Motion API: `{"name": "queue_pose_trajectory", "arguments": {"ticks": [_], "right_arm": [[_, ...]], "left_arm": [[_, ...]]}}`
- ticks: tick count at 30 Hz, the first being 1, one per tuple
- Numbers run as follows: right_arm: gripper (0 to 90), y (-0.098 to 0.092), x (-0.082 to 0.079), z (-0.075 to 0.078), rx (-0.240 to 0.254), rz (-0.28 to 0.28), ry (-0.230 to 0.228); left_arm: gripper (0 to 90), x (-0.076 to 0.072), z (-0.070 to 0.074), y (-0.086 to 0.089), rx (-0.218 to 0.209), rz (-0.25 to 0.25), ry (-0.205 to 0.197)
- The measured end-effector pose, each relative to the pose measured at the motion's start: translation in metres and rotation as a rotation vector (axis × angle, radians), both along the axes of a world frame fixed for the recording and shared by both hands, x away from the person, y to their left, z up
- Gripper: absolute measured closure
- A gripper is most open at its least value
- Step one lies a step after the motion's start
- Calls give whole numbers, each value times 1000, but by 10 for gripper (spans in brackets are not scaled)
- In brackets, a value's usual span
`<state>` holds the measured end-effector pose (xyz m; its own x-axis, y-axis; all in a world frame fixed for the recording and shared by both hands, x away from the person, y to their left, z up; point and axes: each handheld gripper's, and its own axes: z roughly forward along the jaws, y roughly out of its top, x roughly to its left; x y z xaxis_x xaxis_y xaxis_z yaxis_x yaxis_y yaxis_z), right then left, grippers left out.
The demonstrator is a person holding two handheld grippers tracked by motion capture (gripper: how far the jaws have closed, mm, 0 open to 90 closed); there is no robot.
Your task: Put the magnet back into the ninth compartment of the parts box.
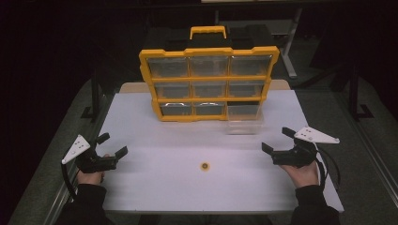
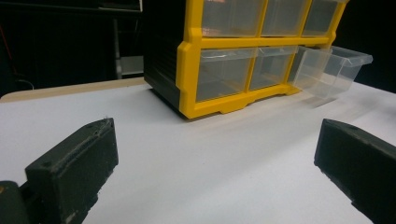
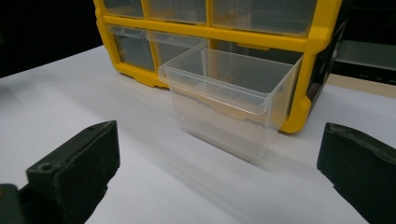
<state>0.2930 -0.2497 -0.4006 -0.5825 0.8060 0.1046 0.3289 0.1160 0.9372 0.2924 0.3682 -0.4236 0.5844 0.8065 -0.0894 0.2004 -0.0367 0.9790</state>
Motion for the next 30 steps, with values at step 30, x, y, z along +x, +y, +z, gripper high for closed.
{"name": "queue_pose_trajectory", "arguments": {"ticks": [30], "right_arm": [[0, 17, 1, 13, -49, 39, 40]], "left_arm": [[0, -3, -2, -2, 5, 19, -10]]}}
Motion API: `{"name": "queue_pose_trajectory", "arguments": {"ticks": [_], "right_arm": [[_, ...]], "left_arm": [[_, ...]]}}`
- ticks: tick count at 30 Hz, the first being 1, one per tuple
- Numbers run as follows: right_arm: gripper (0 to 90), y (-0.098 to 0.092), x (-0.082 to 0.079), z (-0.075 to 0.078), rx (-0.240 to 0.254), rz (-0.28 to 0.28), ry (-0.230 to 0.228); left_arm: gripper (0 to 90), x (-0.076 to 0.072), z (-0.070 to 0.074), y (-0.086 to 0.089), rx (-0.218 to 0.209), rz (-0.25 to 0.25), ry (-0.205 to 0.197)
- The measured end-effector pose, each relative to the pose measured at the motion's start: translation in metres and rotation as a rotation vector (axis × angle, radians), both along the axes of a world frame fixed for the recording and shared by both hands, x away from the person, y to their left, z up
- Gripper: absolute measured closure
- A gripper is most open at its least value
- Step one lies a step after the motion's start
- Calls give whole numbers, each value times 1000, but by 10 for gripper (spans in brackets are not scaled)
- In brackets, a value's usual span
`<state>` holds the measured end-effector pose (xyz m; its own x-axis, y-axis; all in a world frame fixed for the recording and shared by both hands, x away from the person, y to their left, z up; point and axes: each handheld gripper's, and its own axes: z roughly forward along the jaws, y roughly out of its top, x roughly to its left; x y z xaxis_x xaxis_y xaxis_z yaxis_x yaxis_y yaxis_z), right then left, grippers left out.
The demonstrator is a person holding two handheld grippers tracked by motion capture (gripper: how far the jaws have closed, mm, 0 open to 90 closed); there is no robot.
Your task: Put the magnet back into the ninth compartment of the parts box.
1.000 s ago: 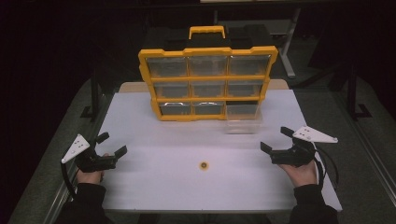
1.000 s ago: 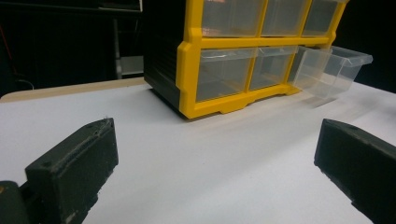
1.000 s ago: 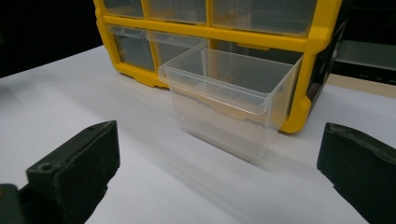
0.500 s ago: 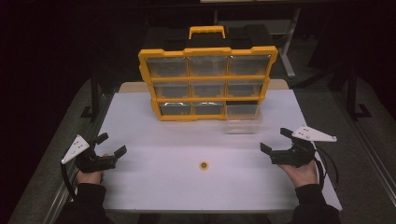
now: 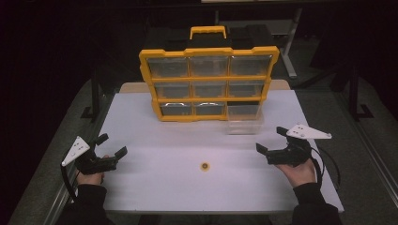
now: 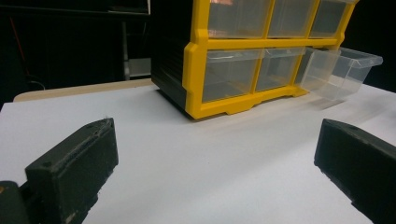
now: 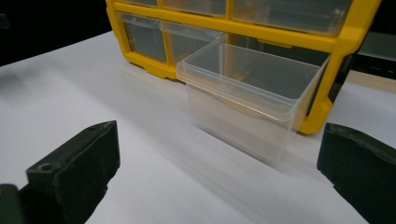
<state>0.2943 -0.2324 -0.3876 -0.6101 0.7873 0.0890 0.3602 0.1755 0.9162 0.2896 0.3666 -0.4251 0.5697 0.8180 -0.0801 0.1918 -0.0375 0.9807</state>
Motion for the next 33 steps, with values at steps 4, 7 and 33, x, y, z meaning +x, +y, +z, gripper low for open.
{"name": "queue_pose_trajectory", "arguments": {"ticks": [4, 7, 33], "right_arm": [[0, 4, 2, 2, -5, 13, 2], [0, 7, 3, 3, -14, 22, 1], [0, 38, 12, 6, -66, 110, 63]], "left_arm": [[0, 0, 0, 0, -1, -1, 6], [0, 0, 0, 0, 0, -4, 4], [0, 0, 0, 0, -1, -8, 10]]}}
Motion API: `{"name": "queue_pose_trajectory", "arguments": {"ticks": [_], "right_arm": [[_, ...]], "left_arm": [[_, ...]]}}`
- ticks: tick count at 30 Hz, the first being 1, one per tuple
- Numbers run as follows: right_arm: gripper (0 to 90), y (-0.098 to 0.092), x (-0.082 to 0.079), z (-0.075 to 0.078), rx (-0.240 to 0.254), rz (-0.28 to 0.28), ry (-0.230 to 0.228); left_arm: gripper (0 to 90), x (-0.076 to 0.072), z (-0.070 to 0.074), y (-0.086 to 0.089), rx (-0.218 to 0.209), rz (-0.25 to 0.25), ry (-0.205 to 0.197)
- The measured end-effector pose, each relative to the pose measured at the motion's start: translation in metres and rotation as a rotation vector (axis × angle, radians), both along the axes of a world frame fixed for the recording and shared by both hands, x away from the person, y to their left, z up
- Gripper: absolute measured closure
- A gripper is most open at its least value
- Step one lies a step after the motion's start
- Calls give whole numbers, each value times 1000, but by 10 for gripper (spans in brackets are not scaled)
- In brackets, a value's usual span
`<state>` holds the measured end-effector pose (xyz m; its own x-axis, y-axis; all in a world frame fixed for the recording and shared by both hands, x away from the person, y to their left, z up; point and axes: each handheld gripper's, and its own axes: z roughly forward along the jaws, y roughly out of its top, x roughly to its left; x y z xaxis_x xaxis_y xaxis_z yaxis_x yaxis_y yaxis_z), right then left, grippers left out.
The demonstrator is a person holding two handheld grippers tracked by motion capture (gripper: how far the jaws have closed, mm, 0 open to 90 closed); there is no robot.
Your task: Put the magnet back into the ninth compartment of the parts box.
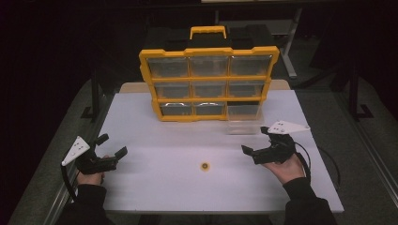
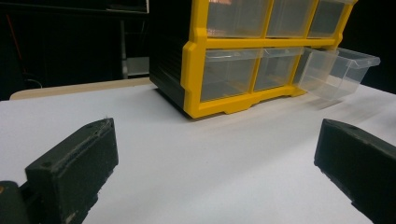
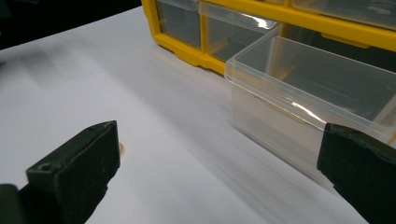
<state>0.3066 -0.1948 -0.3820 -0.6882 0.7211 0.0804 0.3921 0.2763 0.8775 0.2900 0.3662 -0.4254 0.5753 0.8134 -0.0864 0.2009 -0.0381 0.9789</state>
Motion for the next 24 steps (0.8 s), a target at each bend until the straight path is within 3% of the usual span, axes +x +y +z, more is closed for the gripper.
{"name": "queue_pose_trajectory", "arguments": {"ticks": [11, 24], "right_arm": [[0, 15, 4, 4, -14, 37, 8], [0, 36, 9, 5, -62, 99, 32]], "left_arm": [[0, 0, 0, 0, 0, -2, 0], [0, 0, 0, 1, -13, -1, 1]]}}
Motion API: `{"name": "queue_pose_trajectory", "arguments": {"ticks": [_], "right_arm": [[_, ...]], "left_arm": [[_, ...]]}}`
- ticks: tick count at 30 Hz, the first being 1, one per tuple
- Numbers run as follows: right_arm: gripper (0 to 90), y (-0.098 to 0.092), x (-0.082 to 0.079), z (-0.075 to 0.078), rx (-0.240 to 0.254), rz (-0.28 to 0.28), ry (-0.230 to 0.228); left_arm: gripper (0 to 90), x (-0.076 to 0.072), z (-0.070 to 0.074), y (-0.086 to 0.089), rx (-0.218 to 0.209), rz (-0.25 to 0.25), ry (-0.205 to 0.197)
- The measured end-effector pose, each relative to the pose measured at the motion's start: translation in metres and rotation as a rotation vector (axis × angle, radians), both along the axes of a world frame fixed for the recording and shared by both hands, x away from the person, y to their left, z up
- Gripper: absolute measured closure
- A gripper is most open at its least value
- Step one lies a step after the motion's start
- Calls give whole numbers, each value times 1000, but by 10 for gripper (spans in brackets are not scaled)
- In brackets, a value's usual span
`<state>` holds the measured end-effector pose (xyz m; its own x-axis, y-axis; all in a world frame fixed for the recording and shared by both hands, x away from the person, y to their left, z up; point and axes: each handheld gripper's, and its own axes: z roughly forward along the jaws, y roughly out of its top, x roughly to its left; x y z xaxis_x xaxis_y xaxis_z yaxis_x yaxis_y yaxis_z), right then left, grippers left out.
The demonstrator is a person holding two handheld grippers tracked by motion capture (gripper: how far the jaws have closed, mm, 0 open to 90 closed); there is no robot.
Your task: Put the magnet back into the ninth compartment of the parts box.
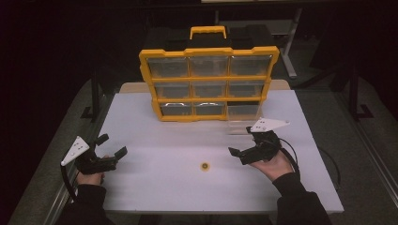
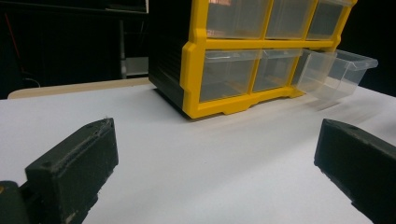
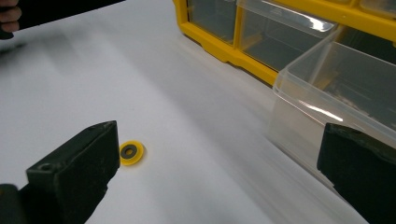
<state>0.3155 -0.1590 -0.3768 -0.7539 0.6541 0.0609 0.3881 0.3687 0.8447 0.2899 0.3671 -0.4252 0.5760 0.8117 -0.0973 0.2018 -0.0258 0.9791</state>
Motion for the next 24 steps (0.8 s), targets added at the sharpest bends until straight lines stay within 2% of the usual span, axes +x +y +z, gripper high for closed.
{"name": "queue_pose_trajectory", "arguments": {"ticks": [24], "right_arm": [[0, 31, 8, 1, -30, 95, 37]], "left_arm": [[0, 0, 0, 0, -5, -4, 1]]}}
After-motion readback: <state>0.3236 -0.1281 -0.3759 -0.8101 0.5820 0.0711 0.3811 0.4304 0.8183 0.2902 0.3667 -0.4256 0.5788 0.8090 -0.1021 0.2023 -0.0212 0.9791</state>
